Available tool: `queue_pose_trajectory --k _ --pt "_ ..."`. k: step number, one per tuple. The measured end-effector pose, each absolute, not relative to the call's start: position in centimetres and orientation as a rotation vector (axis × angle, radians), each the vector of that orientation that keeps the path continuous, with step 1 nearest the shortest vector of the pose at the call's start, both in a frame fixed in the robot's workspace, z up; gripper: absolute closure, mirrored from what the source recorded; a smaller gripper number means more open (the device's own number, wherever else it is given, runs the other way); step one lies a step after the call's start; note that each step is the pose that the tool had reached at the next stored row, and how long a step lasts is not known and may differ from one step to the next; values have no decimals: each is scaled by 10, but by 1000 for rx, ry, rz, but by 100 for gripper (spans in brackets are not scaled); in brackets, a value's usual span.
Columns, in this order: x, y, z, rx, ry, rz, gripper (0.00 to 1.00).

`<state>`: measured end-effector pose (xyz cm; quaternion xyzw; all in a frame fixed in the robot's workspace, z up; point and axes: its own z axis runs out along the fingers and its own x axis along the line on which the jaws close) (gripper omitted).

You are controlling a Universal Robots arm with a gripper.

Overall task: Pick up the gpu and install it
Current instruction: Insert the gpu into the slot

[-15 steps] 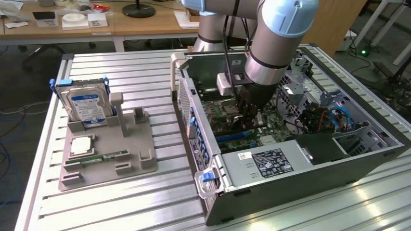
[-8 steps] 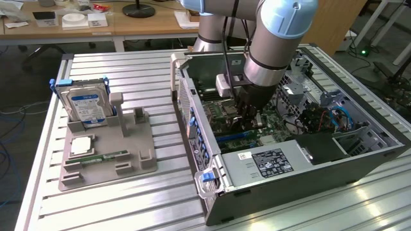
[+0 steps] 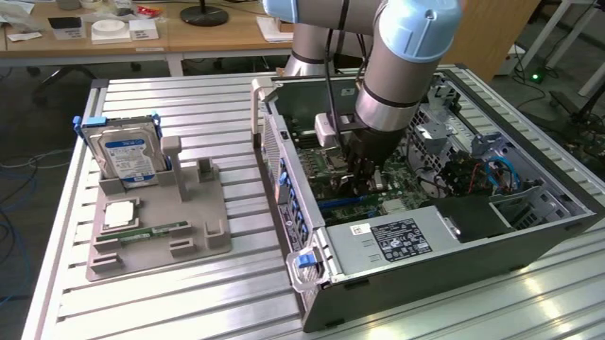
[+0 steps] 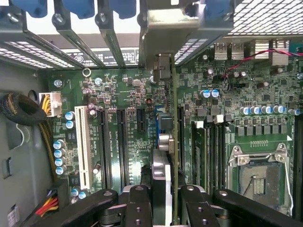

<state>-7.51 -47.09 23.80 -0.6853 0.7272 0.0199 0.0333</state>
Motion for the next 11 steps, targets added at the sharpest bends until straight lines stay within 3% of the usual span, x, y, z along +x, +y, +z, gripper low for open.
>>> queue_pose_trajectory --k 11 --pt "-79 -471 230 -2110 2239 58 72"
